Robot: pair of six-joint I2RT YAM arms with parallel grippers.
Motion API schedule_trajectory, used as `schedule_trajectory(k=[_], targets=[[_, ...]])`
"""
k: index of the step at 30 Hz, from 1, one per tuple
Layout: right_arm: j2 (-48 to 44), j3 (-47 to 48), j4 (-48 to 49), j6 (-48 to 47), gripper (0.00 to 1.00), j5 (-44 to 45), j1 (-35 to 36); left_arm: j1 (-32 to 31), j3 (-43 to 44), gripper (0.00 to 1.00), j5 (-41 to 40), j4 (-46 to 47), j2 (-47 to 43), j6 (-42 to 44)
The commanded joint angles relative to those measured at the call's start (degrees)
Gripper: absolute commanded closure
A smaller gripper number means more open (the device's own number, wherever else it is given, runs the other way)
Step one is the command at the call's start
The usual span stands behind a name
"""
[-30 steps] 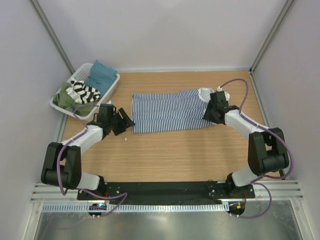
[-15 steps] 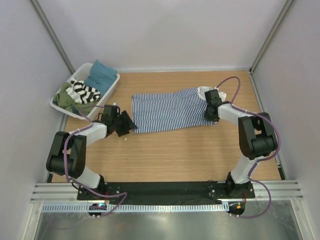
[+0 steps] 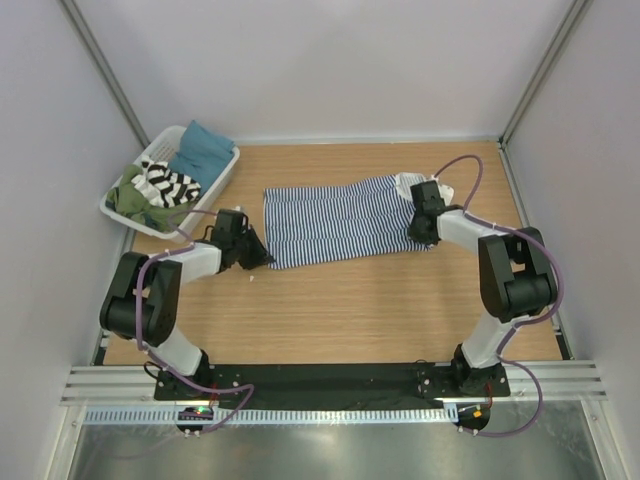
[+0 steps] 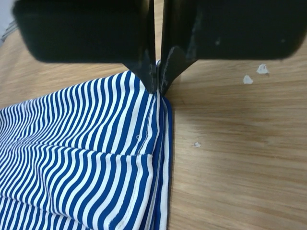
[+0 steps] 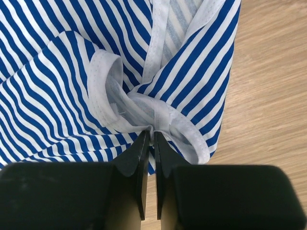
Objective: Fold and stack the tank tops
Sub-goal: Fold the tank top
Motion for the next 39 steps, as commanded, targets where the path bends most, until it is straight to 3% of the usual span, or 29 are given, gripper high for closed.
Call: schedule_trajectory(k=[1,4,8,15,17,18,20,23,26,30,36,39], targets=[[-2.8,-2.9,-0.6,2.6,0.88,-0.3,0.5,-0.9,-0.6,1.00,0.0,0.5,2.0,0.9],[-5.4,-5.7,-3.5,5.0,0.97,0.2,0.5,-1.0,-2.7,1.00,0.2,0.5,-0.9,1.4],[-12.0,-10.6,-9.4,9.5,0.99,1.0,0.4,-1.0,-7.3,1.00,0.6,-1.7,-8.9,0.8],[-31.9,-20.2,-16.6,14.4,0.85,0.1,0.8,-1.3,-18.5,0.98,1.4,-5.4,-25.3,-3.2],[-37.1,-22.6,-16.6,14.9,0.76,-2.8,0.9,-3.1,-19.2,0.72,0.1,-9.1,-30.6,-3.6],[-38.4,-23.1,-16.6,14.9,0.74,-3.4,0.9,-3.7,-18.6,0.46,-2.2,-11.0,-31.9,-3.5],[-40.0,-22.8,-17.0,14.7,0.66,-3.0,1.0,-4.3,-16.3,0.34,-4.4,-16.0,-35.6,-2.5],[-38.8,-19.1,-18.7,12.7,0.55,0.6,1.0,-4.2,-10.9,0.24,-9.9,-22.5,-37.7,-0.4],[-36.1,-13.5,-17.7,7.3,0.52,1.9,1.0,-4.1,-6.0,0.20,-16.1,-25.6,-36.7,2.8],[-28.7,-4.9,-10.3,0.6,0.52,-4.1,1.0,-3.0,2.3,0.20,-15.5,-21.5,-27.3,5.1],[-8.7,13.1,-12.6,-1.6,0.54,-5.3,1.0,-1.0,13.6,0.38,-11.3,-13.4,-11.8,5.3],[-2.9,19.9,-12.8,-2.4,0.51,-4.3,0.8,0.5,18.8,0.38,-8.3,-12.2,-2.4,5.2]])
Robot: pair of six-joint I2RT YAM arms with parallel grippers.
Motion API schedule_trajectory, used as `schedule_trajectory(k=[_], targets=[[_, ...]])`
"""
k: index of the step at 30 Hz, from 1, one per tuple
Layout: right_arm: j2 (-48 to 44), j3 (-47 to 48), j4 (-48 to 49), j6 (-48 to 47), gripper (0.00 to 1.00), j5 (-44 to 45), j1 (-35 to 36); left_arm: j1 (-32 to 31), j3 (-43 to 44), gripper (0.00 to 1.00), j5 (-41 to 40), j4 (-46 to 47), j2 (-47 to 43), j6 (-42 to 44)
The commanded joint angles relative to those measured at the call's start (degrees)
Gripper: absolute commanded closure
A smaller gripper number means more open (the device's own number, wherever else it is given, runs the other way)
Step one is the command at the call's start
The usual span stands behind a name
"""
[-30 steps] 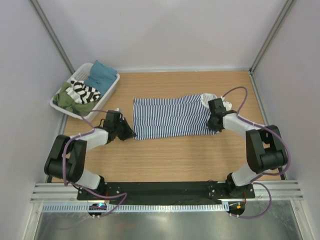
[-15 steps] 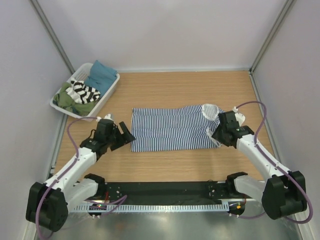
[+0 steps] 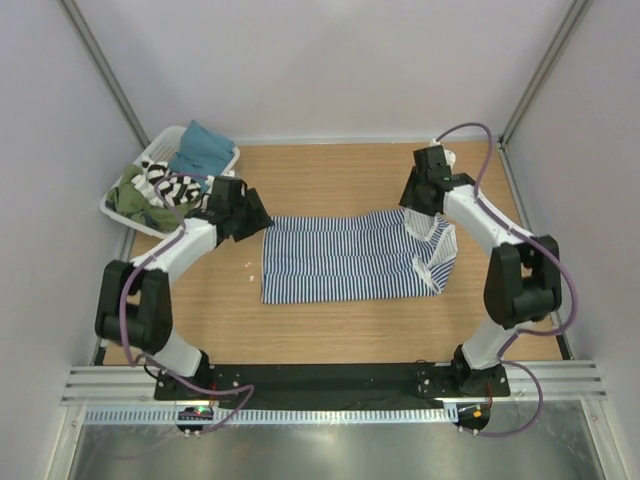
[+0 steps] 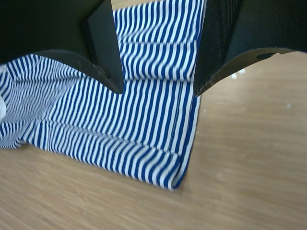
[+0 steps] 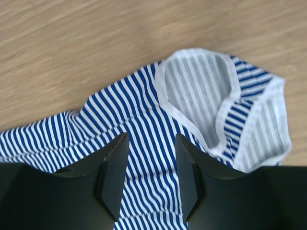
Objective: Fold and stack the tank tops
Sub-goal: Fold the tank top
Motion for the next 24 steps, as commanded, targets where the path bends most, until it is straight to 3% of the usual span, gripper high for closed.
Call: schedule_trajectory(k=[1,6,12,17,20,21,24], targets=[[8.0,8.4,-0.4,-2.8,0.50,-0.3,-0.1,2.2,7.4,0.38,3.1,3.9,7.5,1.1],[17.2,18.4,-3.2,-4.5,0.50,1.9,-0.1,3.2,14.7,0.37,4.8,3.6,18.3,1.9],[24.7,21.4,-2.7,-5.5,0.49,2.8,-0.1,3.4,19.7,0.39,5.3,3.6,25.2,2.8],[28.4,22.7,-2.2,-5.3,0.51,3.3,-0.5,3.8,21.5,0.51,6.7,3.3,27.9,3.0],[29.7,22.9,-1.6,-4.9,0.59,2.8,-0.9,3.9,21.7,0.54,6.8,3.2,29.0,3.0],[29.9,23.0,-1.5,-4.8,0.70,2.7,-1.1,4.1,22.0,0.55,7.1,3.2,29.2,3.0],[29.8,22.9,-1.2,-4.5,0.83,2.6,-1.3,4.2,22.2,0.58,7.6,3.2,30.2,2.8]])
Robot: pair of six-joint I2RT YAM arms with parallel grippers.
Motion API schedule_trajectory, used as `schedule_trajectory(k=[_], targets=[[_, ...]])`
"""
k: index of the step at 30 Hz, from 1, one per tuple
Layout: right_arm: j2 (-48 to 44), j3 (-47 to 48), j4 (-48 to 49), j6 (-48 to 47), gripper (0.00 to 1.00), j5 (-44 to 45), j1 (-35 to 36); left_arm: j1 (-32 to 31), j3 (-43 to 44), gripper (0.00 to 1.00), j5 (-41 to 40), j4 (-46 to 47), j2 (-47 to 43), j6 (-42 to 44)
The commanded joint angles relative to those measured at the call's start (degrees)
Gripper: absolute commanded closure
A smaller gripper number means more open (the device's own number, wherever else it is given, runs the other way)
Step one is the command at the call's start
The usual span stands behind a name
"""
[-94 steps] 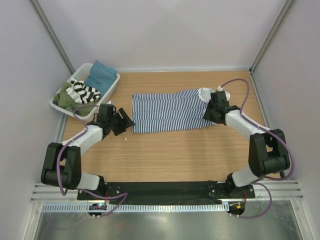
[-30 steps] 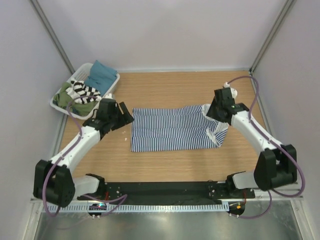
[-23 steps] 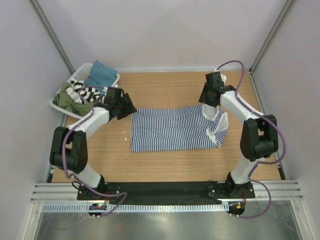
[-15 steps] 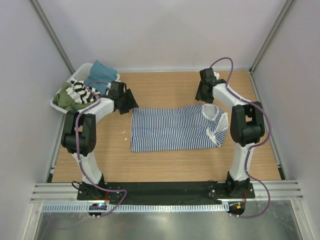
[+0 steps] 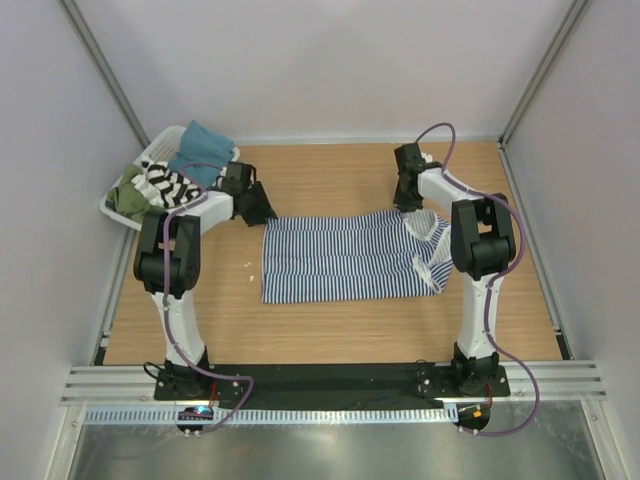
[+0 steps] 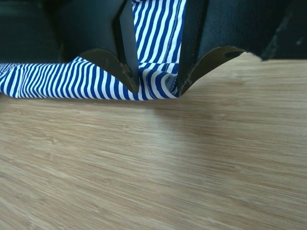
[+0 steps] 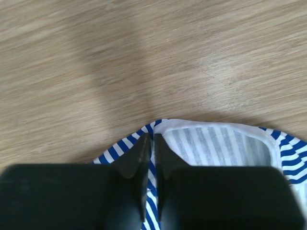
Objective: Fold and stack the tank tops
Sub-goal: Fold the tank top
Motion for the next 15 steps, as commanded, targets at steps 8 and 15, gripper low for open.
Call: schedule_trajectory(k=[8,15], targets=[[-2.6,0.5,2.9,0.3,0.99,0.6,-0.4,1.1,5.0,1.00,2.0,1.7,3.8,1.3],[-8.0,-3.4,6.7,0.9,0.99,0.4,-0.5,1.1,0.5,1.00,1.9,6.2,-1.1,3.0]])
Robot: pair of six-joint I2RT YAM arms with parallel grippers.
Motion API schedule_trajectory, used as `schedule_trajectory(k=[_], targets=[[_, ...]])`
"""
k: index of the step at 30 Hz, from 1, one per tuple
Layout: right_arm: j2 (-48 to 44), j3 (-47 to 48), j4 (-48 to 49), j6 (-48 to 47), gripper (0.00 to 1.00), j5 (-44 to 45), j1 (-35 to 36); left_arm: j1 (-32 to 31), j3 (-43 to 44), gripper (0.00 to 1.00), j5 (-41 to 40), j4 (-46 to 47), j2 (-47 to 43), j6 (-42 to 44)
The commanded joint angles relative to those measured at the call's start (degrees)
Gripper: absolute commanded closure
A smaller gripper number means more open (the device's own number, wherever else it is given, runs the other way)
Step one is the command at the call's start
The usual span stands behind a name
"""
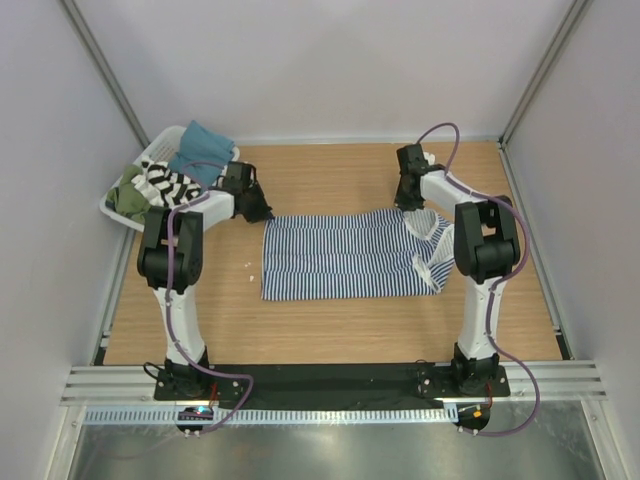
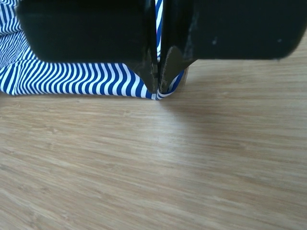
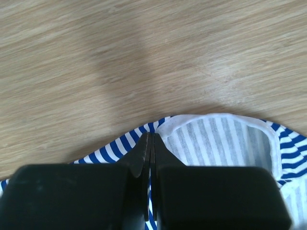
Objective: Fold and stack the tank tops
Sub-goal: Fold the tank top
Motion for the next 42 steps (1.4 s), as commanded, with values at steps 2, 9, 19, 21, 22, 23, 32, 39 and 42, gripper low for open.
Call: schedule_trajectory(k=[2,9,19,21,22,23,32,39,42], targets=[[-8.1,-2.4,4.7,0.8,0.99,0.6,-0.2,0.5,-4.5,1.00,0.7,7.0,-6.2,2.1],[-15.0,-8.4,6.8,1.3,0.99,0.6,-0.2,0.4,-11.1,1.00,1.1,13.3,-12.6,2.7],[-25.6,-21.1,10.3,3.0,0.99,-1.1,-0.3,0.4,-20.5,1.00,2.9,17.9,-20.4,2.6],[-27.9,-23.7,10.8,3.3,0.99,-1.4,-0.3,0.2,-23.8,1.00,2.8,19.1,-23.6,2.0],[-28.6,-24.6,11.0,3.6,0.99,-1.5,-0.3,0.0,-24.9,1.00,2.8,19.5,-25.0,1.9],[-30.5,-26.1,11.3,3.7,0.99,-2.0,-0.3,-0.1,-26.9,1.00,2.7,20.0,-27.3,1.9],[-39.4,-35.0,10.6,5.3,0.99,-4.6,-0.3,-1.6,-35.7,0.99,1.3,18.8,-38.7,1.2],[-47.2,-42.6,10.6,7.5,0.99,-4.8,-0.2,-3.8,-42.5,0.97,-1.4,17.7,-43.5,0.5],[-47.6,-44.4,10.2,7.9,0.99,-4.8,-0.2,-4.0,-44.9,0.96,-1.7,17.1,-43.2,-1.0]])
